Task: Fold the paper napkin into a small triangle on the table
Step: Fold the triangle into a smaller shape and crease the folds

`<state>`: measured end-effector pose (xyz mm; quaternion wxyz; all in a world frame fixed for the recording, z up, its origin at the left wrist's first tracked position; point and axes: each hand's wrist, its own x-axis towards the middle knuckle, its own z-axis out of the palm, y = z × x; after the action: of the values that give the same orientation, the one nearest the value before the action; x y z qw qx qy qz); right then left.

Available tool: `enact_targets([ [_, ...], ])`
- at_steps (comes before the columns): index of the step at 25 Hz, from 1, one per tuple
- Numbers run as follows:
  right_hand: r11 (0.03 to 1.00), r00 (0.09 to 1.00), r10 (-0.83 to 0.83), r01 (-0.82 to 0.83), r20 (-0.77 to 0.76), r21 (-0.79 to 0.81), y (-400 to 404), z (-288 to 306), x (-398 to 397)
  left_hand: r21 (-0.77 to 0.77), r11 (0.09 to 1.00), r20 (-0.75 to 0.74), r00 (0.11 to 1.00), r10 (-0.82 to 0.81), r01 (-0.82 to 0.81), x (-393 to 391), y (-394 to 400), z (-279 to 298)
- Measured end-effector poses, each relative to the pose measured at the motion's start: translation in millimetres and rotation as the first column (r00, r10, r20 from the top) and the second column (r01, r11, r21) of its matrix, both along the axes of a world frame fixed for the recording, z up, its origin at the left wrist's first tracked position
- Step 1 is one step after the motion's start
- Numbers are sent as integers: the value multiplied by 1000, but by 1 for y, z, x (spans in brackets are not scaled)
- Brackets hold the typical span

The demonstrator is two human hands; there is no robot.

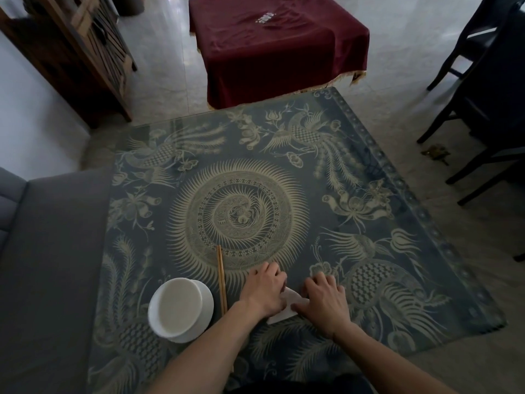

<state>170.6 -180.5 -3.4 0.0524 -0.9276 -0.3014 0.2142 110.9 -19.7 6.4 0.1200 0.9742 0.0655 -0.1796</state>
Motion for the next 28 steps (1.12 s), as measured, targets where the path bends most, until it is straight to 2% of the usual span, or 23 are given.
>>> enact_targets([
  [8,988,966,-9,48,-259,145,14,0,8,-34,999,54,998,-8,10,-9,1,-4],
  [14,968,982,141,-110,-127,226,14,2,18,-43,999,97,995,2,2,-14,-2,-8],
  [17,956,981,189,-176,-32,235,20,2,19,-78,994,120,989,82,-73,-12,-1,-7],
  [19,966,997,48,-31,-61,256,20,2,20,-119,982,108,981,162,-149,-12,1,-7],
  [22,938,958,-164,226,-237,263,14,0,23,-244,926,72,947,313,-287,-14,5,-8],
  [25,914,919,-194,296,-343,276,12,-2,24,-314,887,60,925,375,-339,-16,6,-9],
  [28,912,902,-226,329,-369,246,14,-5,19,-320,891,76,929,362,-321,-19,6,-10],
])
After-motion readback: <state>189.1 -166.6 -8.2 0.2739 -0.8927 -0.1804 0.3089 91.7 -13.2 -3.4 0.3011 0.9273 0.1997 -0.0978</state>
